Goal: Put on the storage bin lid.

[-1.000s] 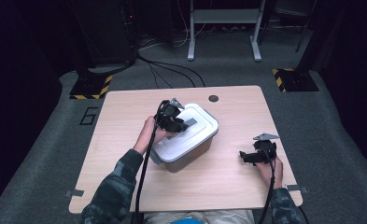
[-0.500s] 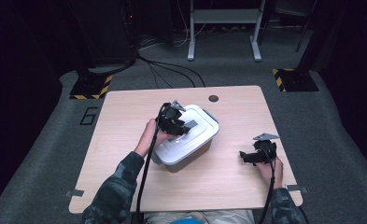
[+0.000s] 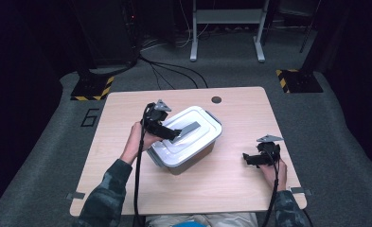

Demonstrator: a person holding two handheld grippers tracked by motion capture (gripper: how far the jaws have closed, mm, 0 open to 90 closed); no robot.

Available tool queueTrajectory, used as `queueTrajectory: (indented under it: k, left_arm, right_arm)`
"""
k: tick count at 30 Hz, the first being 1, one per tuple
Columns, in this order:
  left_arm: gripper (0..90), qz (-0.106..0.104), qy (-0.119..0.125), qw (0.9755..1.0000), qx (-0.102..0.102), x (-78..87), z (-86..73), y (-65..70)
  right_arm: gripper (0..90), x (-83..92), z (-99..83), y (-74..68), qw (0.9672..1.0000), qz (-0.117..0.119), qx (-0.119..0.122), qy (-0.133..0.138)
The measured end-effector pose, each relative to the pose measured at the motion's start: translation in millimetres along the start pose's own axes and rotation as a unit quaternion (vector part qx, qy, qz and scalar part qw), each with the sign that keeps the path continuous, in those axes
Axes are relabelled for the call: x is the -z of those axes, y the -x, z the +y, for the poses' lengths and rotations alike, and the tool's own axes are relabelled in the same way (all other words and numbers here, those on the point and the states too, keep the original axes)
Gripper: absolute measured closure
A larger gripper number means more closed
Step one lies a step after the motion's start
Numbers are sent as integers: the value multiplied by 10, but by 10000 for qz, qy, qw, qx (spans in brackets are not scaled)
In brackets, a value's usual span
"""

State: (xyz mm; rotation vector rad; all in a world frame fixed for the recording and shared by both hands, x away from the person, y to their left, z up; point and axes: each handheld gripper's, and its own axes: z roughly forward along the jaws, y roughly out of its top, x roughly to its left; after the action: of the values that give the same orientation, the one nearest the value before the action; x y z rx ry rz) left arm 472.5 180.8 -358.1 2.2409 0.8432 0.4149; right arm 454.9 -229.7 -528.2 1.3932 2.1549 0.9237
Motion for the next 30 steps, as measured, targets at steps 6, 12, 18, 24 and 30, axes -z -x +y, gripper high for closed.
queueTrajectory:
  k: [6, 12, 18, 24, 30]
  left_arm:
    - [136, 240, 212, 9992, 226, 185, -210, -182]
    - [135, 446, 226, 9981, 348, 300, -388, -329]
    - [126, 619, 247, 9963, 547, 395, -589, -468]
    - [121, 751, 277, 9936, 799, 434, -861, -612]
    - [119, 818, 264, 9909, 1038, 403, -1113, -716]
  right_arm:
    - [8, 0, 0, 0, 10000, 0, 0, 0]
    - [8, 0, 0, 0, 10000, -1, -1, -2]
    - [8, 0, 0, 0, 10000, -1, 0, -1]
    - [8, 1, 0, 2, 10000, 0, 23, -9]
    - [8, 1, -1, 5, 10000, 1, 41, -12]
